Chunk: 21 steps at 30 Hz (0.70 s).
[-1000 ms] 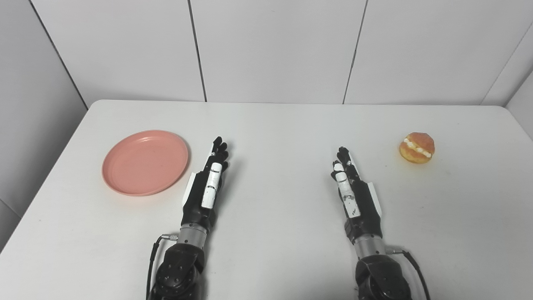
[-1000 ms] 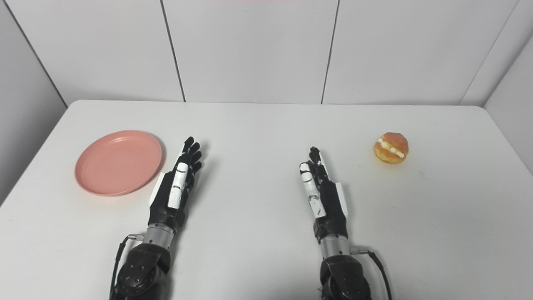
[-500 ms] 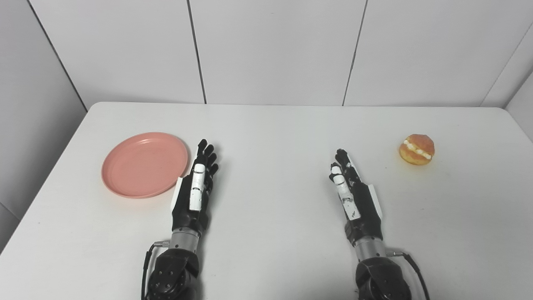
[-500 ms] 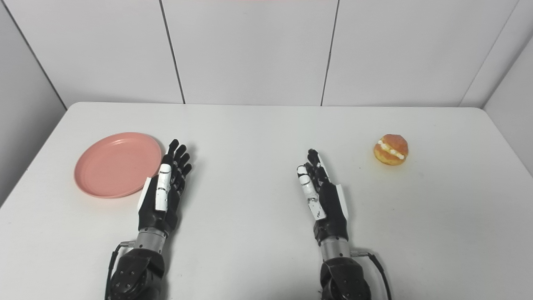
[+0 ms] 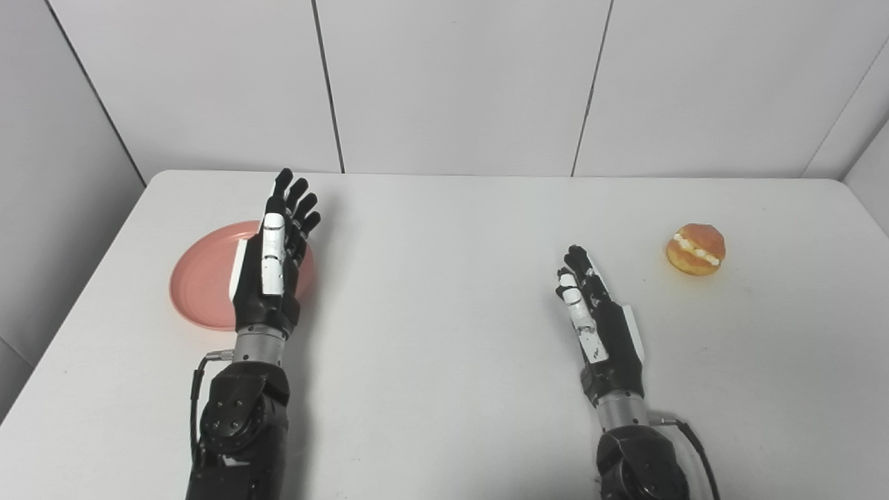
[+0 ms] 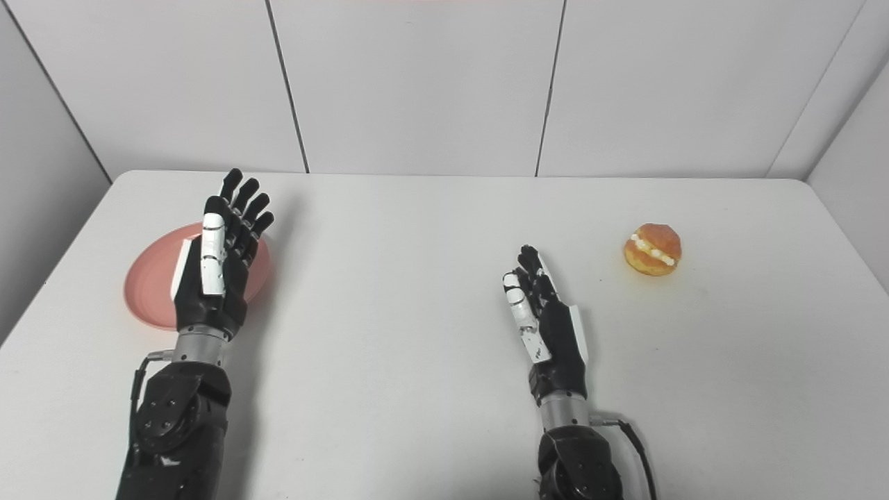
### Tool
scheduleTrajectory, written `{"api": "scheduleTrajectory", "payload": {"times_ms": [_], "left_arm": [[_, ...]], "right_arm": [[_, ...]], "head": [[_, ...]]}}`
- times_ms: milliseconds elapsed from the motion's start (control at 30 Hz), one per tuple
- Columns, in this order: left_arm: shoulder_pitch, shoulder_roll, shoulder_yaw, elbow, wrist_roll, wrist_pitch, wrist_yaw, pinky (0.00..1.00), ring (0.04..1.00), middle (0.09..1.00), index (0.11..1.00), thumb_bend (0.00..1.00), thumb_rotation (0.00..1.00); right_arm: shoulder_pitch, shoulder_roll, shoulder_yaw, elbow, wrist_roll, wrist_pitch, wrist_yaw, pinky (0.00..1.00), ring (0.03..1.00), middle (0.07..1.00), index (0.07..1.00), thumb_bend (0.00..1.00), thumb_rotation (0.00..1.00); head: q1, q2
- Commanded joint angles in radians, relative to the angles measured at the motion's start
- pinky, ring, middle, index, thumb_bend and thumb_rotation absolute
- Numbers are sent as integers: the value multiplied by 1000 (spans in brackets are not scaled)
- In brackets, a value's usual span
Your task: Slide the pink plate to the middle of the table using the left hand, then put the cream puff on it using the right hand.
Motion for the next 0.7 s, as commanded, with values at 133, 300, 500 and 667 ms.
{"api": "scheduleTrajectory", "payload": {"times_ms": [133,300,500,667], "left_arm": [[-58,34,27,-4,13,3,26,920,913,922,915,655,1000],[-87,51,76,56,15,-53,62,866,865,865,852,644,1000],[-115,91,134,121,18,-68,102,855,836,822,804,649,1000],[-141,131,166,213,36,-135,134,831,802,784,760,640,1000]], "right_arm": [[1,-20,-3,0,16,-45,26,950,958,963,945,530,718],[-2,-35,-2,11,19,-54,37,953,955,965,953,527,729],[-10,-48,-2,22,24,-65,43,948,948,959,949,516,723],[-13,-50,-2,27,30,-68,47,946,942,955,947,531,716]], "head": [[24,5],[37,10],[50,13],[50,13]]}}
